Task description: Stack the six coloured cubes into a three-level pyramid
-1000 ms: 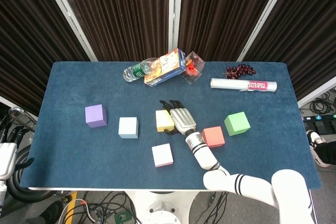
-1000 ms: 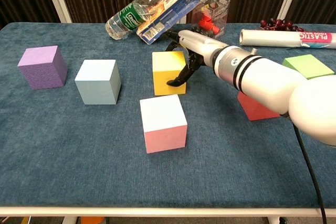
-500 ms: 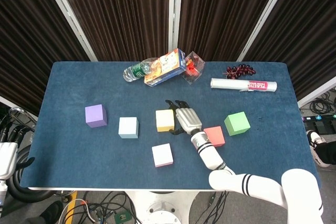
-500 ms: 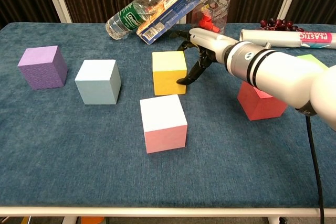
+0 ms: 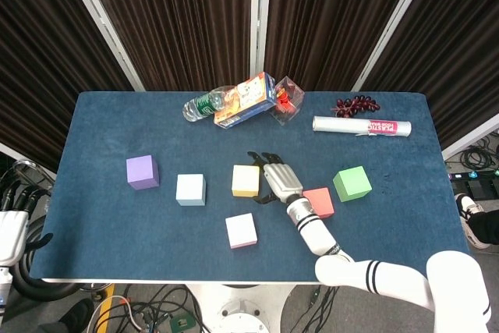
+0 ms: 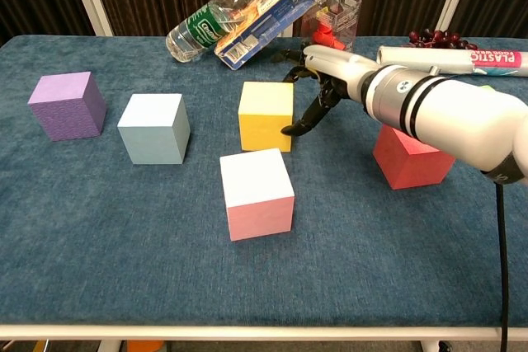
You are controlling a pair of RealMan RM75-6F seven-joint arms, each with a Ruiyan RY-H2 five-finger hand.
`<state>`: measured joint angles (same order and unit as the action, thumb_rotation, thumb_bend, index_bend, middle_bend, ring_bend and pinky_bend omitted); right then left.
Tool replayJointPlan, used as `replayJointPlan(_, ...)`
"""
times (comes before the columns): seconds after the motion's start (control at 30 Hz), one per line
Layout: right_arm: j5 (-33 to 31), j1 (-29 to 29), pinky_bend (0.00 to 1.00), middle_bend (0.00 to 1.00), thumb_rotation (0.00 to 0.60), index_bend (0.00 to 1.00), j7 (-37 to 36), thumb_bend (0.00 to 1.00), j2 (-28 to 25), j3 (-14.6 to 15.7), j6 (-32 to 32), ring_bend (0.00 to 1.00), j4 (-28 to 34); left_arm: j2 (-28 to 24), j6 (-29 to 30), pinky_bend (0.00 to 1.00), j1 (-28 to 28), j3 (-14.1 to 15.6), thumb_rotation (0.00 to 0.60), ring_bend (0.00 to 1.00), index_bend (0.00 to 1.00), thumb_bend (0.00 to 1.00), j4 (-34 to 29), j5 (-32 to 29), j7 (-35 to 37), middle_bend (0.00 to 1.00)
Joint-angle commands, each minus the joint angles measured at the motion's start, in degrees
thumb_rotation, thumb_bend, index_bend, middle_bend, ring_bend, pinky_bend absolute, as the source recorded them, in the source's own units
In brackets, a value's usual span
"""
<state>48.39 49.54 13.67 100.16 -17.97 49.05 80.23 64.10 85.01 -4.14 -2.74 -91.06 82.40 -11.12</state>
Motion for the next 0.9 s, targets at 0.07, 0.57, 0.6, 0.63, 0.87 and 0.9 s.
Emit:
replayJointPlan(0.07,5.08,-1.72,0.0,0.2,0.6,0.0,-1.96,0.13,-3.9,0.02,2.67,0.0,3.39,-0.1,0.06,0.01,0.08,0.03,0.6,0.03,0.22,0.0,-0.03,-0.02,0.03,0.16)
replayJointPlan(0.57,28.51,-15.15,0.0,0.23,0.6,0.0,-16.15,0.11,-34.88,11.91,2.22,0.0,23.61,-0.97,0.3,0.01,0.13,0.1,0.6,0.04,0.22,0.0,-2.16,0.15,-1.24,0.16)
replayJointPlan(0.6,29.62,-15.6,0.0,0.22,0.6,0.0,-16.58,0.1,-35.3,12.85,2.19,0.0,22.8,-1.01,0.35,0.01,0.13,0.14,0.6,0.04,0.22,0.0,-2.41,0.26,-1.41,0.16)
replayJointPlan(0.63,30.32,-15.81,0.0,0.21,0.6,0.0,-16.81,0.07,-35.39,13.42,2.15,0.0,22.15,-1.06,0.34,0.01,0.12,0.17,0.6,0.03,0.22,0.0,-2.58,0.3,-1.56,0.16)
replayJointPlan(0.87,32.05,-16.11,0.0,0.16,0.6,0.0,-17.91,0.01,-32.68,14.52,2.51,0.0,15.48,-1.52,0.59,0.01,0.35,0.53,0.6,0.04,0.22,0.0,-3.87,0.77,-1.95,0.16)
replayJointPlan(0.9,31.98,-16.03,0.0,0.14,0.6,0.0,-17.88,0.01,-32.42,14.5,2.42,0.0,15.03,-1.59,0.58,0.01,0.37,0.55,0.6,0.03,0.22,0.0,-3.96,0.75,-1.98,0.16)
